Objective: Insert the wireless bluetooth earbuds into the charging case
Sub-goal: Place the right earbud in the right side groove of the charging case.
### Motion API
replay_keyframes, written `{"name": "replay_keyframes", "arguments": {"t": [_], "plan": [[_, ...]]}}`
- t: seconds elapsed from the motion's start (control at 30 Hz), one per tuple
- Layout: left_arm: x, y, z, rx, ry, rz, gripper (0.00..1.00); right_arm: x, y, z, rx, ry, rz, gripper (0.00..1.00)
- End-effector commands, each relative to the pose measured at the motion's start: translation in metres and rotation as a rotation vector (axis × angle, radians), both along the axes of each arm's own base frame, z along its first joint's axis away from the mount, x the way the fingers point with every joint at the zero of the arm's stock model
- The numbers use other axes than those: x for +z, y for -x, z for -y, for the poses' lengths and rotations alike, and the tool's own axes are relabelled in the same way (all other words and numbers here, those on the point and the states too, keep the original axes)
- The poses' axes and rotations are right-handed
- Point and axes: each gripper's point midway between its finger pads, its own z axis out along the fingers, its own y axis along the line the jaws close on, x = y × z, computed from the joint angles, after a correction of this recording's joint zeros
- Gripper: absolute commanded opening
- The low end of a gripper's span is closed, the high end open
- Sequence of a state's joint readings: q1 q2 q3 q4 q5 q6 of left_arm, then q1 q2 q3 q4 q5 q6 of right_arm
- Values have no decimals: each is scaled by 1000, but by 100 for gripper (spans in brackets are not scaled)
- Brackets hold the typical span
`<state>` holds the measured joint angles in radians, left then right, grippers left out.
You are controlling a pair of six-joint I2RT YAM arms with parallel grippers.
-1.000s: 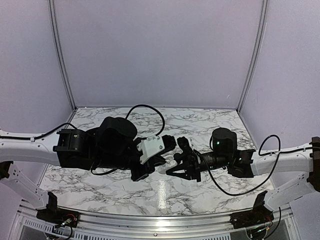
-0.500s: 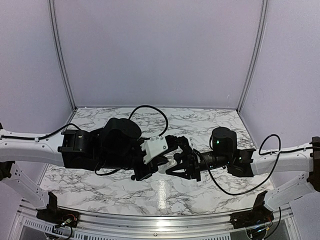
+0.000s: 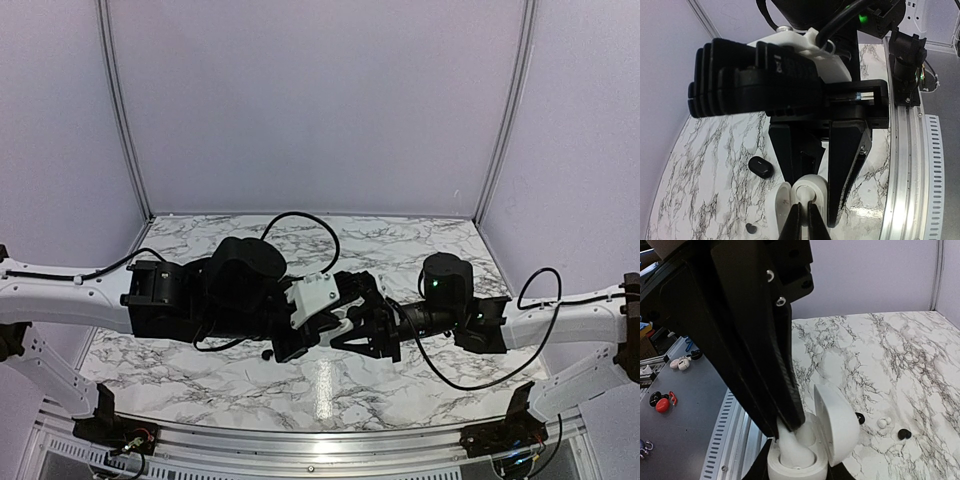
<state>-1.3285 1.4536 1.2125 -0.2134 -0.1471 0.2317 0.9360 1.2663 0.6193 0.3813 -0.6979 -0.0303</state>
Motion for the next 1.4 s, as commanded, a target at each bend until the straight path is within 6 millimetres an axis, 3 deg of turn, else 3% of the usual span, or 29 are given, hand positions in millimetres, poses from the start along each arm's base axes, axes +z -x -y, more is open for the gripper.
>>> {"name": "replay_keyframes", "arguments": {"t": [0.0, 0.53, 0.9, 1.1, 1.23, 1.37], "plan": [[-4, 8, 8, -40, 10, -19, 0, 33, 0, -8, 23, -85, 62, 0], [-16, 14, 12, -71, -10, -57, 0, 49, 8, -1, 41, -129, 101, 0], [20, 6, -3, -16, 51, 5, 14, 32, 6, -1, 29, -96, 75, 0], [34, 4, -11, -1, 73, 20, 26, 24, 5, -2, 27, -80, 60, 0], [36, 5, -17, 5, 79, 24, 27, 21, 4, -3, 23, -73, 54, 0], [35, 4, -22, 15, 75, 30, 18, 21, 3, -3, 22, -70, 49, 0]]}}
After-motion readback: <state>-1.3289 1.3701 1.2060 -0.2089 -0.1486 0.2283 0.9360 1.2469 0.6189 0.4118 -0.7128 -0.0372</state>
